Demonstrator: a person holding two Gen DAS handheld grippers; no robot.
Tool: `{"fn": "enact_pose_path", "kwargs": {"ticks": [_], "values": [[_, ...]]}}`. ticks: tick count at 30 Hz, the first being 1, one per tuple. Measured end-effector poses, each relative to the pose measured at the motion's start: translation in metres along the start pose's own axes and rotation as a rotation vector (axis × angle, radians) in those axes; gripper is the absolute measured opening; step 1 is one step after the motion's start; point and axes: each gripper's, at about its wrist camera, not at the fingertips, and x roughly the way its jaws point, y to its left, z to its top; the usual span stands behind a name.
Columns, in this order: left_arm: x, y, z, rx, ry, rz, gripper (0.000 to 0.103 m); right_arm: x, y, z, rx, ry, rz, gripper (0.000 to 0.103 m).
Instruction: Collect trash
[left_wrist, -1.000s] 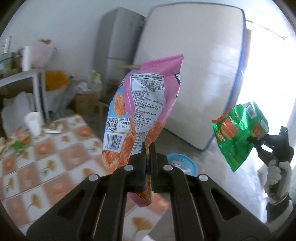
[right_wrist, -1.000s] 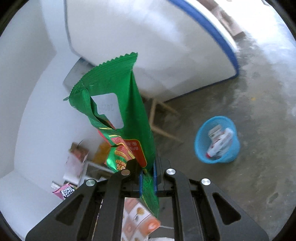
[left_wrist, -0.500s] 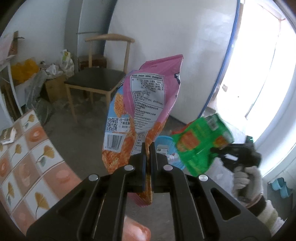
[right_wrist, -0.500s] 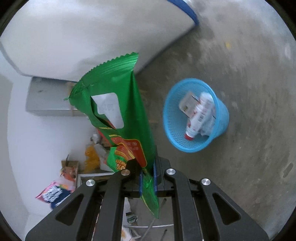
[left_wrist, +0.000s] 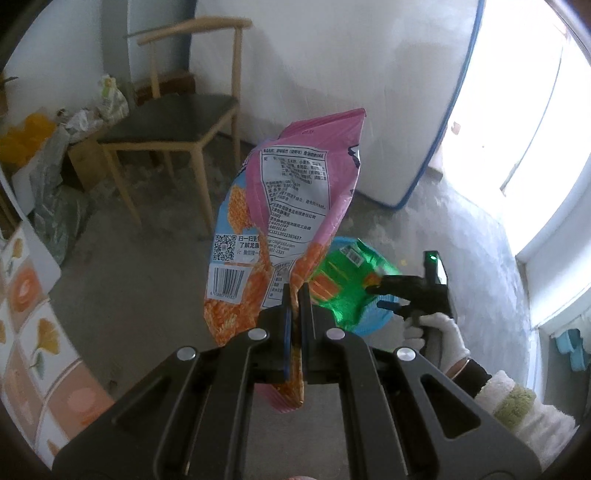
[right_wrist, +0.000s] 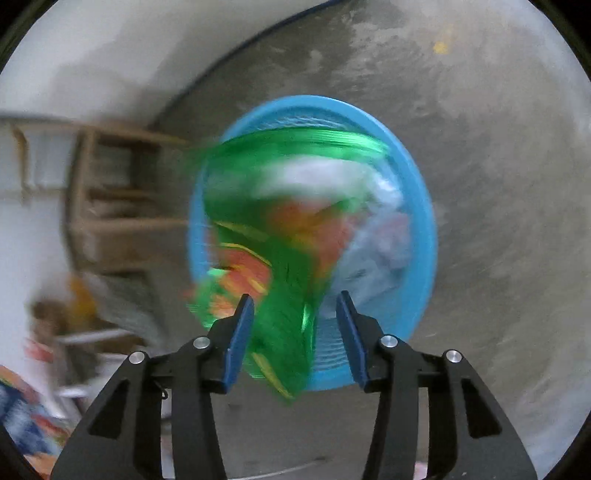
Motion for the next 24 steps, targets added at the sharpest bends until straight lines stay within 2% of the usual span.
{"fn": "enact_pose_path", "kwargs": {"ticks": [3, 9, 14, 15, 16, 17, 18, 20, 21, 23, 24], "values": [[0.025, -0.007, 0.006, 0.006, 0.042, -0.013, 0.002, -0.015, -0.005, -0.003, -0.038, -0.040, -0.004, 0.059], [0.084, -0.041, 0.025, 0.078, 0.110, -0.039, 0.002, -0.072, -0.030, -0.030, -0.129, -0.139, -0.027, 0.060], [0.162, -0.084, 0.030, 0.170, 0.194, -0.038, 0.005, -0.115, -0.084, -0.073, -0.127, -0.134, -0.046, 0.060], [0.174, -0.087, 0.027, 0.170, 0.207, -0.043, 0.008, -0.124, -0.100, -0.086, -0.107, -0.125, -0.048, 0.060], [0.188, -0.089, 0.025, 0.165, 0.225, -0.050, 0.022, -0.128, -0.109, -0.093, -0.098, -0.118, -0.057, 0.060], [0.198, -0.089, 0.021, 0.161, 0.244, -0.046, 0.046, -0.134, -0.120, -0.101, -0.085, -0.113, -0.071, 0.060], [0.206, -0.088, 0.016, 0.143, 0.250, -0.020, 0.053, -0.141, -0.133, -0.110, -0.073, -0.107, -0.086, 0.060], [0.207, -0.080, 0.015, 0.093, 0.228, -0.037, 0.058, -0.150, -0.152, -0.123, -0.061, -0.104, -0.115, 0.060], [0.203, -0.074, 0.014, 0.042, 0.242, -0.066, 0.060, -0.155, -0.163, -0.131, -0.052, -0.096, -0.133, 0.060], [0.186, -0.061, 0.018, -0.054, 0.241, -0.109, 0.060, -0.161, -0.174, -0.140, -0.047, -0.098, -0.153, 0.060], [0.174, -0.058, 0.022, -0.069, 0.228, -0.112, 0.060, -0.165, -0.175, -0.143, -0.053, -0.106, -0.171, 0.060]]}}
